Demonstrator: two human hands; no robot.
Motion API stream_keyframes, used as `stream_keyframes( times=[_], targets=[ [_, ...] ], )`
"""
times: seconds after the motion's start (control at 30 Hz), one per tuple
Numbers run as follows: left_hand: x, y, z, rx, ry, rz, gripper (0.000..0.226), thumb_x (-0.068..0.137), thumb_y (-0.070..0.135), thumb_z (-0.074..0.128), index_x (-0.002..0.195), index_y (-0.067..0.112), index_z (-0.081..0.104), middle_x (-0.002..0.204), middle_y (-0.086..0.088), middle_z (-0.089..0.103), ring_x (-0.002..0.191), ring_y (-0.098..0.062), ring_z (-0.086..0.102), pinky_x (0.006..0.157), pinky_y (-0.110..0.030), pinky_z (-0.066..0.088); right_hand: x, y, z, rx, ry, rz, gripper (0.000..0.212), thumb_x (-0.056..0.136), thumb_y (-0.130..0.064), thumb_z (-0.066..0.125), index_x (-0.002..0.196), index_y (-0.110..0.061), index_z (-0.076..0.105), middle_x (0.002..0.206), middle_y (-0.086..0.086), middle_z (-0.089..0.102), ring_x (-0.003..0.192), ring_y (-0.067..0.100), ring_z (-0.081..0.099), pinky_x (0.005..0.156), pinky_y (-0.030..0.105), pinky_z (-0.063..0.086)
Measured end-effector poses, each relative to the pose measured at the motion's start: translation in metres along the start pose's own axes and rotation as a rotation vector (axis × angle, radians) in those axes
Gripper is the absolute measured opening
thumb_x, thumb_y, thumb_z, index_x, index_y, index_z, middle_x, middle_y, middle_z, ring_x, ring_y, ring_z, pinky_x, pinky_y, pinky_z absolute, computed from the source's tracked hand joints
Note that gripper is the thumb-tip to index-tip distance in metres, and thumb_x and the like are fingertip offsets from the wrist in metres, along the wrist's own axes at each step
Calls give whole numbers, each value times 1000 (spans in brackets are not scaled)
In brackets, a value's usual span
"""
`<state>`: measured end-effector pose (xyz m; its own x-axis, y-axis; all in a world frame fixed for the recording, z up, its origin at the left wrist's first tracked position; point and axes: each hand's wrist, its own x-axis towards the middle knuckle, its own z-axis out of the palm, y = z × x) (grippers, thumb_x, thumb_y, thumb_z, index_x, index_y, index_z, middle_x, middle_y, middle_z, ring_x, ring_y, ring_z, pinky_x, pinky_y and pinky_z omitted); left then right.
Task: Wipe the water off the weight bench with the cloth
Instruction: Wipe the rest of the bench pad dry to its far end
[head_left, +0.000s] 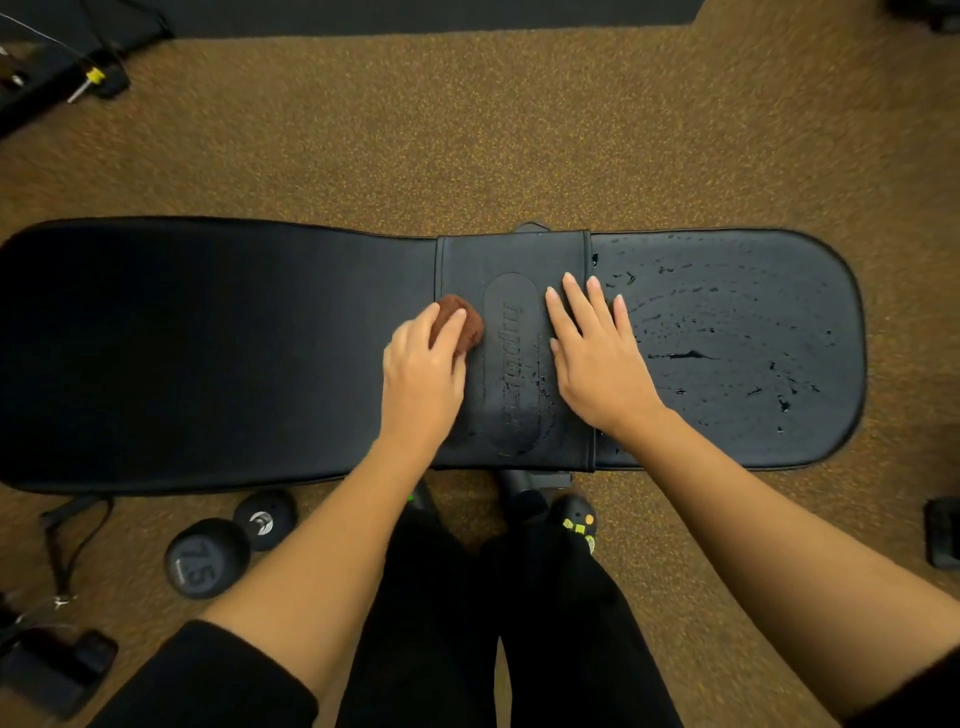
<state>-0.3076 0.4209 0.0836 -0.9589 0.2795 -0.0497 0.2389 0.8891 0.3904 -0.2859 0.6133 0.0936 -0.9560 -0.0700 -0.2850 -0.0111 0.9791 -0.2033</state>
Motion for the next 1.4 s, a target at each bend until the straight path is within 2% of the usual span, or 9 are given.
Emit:
stream_keyframes(
  times=[0.1, 0.27, 0.4, 0.53, 0.77, 1.07, 1.17, 1.33, 1.4],
  targets=[
    [6, 2, 2, -43, -8, 7, 44, 81, 5, 65, 124, 5, 57, 126, -22, 54, 110, -41, 52, 92, -51, 42, 0, 2, 1, -2, 4, -6, 52, 100, -17, 36, 148, -7, 19, 156, 14, 14, 144, 35, 6, 115, 48, 6],
    [-26, 5, 8, -52, -5, 110, 50, 75, 3, 70, 123, 6, 59, 123, -20, 56, 103, -38, 55, 88, -48, 45, -1, 2, 3, 2, 10, -5, 53, 99, -17, 36, 148, -7, 19, 156, 15, 14, 143, 36, 7, 115, 48, 7],
    [-54, 11, 13, -67, -26, 154, 57, 70, -1, 75, 125, 7, 58, 125, -20, 56, 107, -38, 56, 90, -48, 46, 0, 2, 3, 17, 6, -14, 53, 99, -18, 37, 148, -6, 19, 156, 16, 13, 143, 36, 6, 115, 48, 8],
    [-38, 9, 14, -47, -32, 186, 56, 73, -1, 72, 127, 10, 57, 131, -20, 52, 112, -40, 53, 89, -51, 45, 2, 3, 1, 18, 9, -28, 53, 99, -20, 37, 148, -6, 20, 156, 15, 14, 143, 36, 7, 115, 47, 9],
    [8, 4, 9, 24, -42, 148, 46, 83, 13, 60, 129, 13, 55, 133, -21, 51, 114, -40, 51, 85, -52, 44, 0, 6, 2, 9, 14, -31, 53, 100, -20, 38, 148, -7, 20, 156, 15, 14, 143, 36, 8, 115, 47, 10],
    [-66, 6, 12, -74, -79, 137, 60, 76, 6, 72, 131, 15, 53, 137, -16, 48, 114, -35, 51, 83, -50, 44, 0, 6, 2, -7, 10, -34, 53, 100, -22, 37, 148, -8, 20, 156, 15, 15, 143, 35, 9, 115, 47, 11],
    [-63, -5, 10, -50, -73, 175, 54, 80, 11, 65, 132, 17, 51, 137, -15, 48, 115, -29, 46, 83, -48, 43, 0, 6, 2, -8, 10, -34, 53, 99, -22, 38, 148, -7, 21, 155, 15, 16, 143, 36, 10, 115, 47, 12],
    [-22, -18, 0, -31, -19, -44, 49, 85, 12, 62, 133, 14, 50, 139, -17, 45, 113, -39, 47, 88, -54, 39, 0, 7, 3, -17, 4, -36, 53, 100, -24, 36, 148, -9, 19, 156, 14, 15, 143, 35, 9, 115, 46, 11],
    [-21, -12, 0, -27, -22, -55, 49, 86, 12, 63, 133, 13, 50, 138, -18, 45, 109, -40, 48, 88, -54, 39, 0, 8, 3, -14, 4, -36, 53, 100, -24, 36, 148, -9, 19, 156, 14, 14, 144, 35, 8, 115, 46, 10]
  ],
)
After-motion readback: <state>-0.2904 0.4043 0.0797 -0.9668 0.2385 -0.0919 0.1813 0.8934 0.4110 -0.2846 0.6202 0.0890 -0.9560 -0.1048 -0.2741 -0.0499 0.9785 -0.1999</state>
